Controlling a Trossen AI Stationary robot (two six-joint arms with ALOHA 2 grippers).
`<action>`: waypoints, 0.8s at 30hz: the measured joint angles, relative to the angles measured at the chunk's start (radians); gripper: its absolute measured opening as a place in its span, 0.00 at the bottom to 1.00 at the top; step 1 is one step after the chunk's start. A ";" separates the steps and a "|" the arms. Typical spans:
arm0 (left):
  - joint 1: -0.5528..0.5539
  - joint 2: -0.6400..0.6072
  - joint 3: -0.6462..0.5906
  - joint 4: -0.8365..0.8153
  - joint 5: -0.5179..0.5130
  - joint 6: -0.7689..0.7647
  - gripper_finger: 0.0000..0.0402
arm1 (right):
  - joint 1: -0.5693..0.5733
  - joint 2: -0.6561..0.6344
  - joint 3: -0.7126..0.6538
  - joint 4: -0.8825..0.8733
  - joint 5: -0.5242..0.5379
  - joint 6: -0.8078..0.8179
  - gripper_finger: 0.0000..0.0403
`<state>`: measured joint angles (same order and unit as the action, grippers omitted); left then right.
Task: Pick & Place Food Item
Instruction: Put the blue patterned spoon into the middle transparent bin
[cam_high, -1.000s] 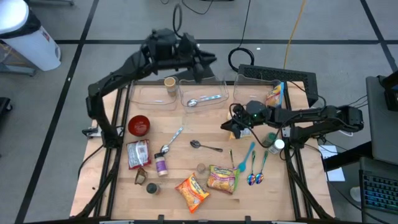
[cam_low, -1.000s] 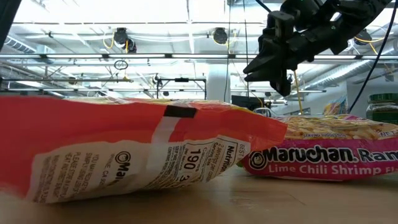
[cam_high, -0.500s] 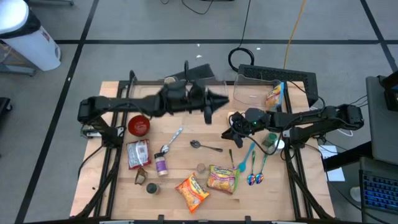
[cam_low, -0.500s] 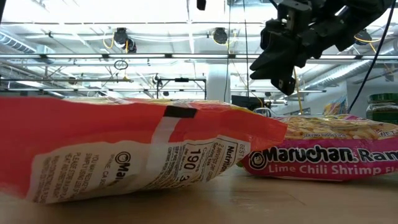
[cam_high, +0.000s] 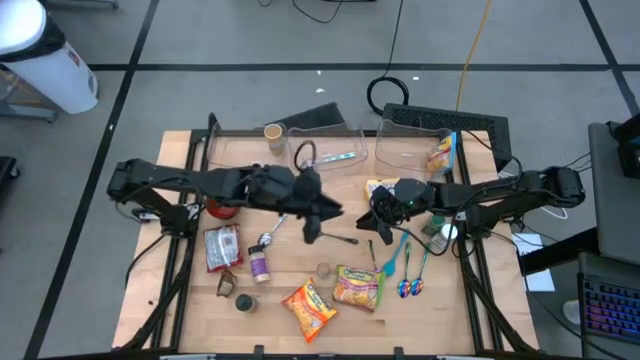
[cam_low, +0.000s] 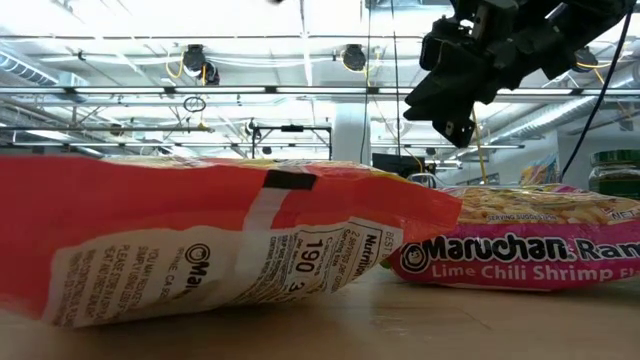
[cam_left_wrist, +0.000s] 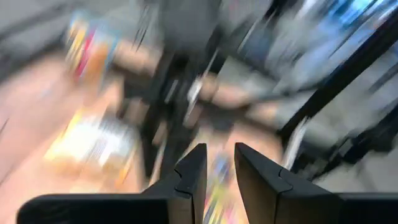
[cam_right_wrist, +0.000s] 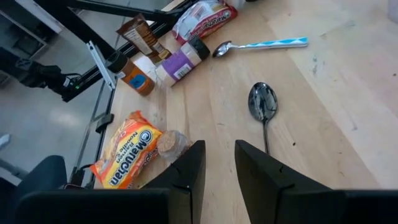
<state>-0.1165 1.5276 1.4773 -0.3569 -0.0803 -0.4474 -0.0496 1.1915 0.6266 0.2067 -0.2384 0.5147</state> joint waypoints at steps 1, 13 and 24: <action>-0.006 -0.010 0.000 -0.073 -0.009 -0.017 0.22 | -0.001 0.000 0.000 -0.001 0.001 -0.008 0.19; -0.044 -0.032 0.000 -0.723 -0.028 -0.269 0.22 | -0.001 0.000 0.000 0.006 0.001 -0.011 0.19; 0.031 -0.016 -0.079 -0.759 -0.081 -0.419 0.22 | -0.001 0.000 0.000 0.007 0.002 -0.003 0.19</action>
<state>-0.0852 1.5116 1.3979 -1.1161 -0.1616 -0.8665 -0.0505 1.1915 0.6266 0.2134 -0.2367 0.5113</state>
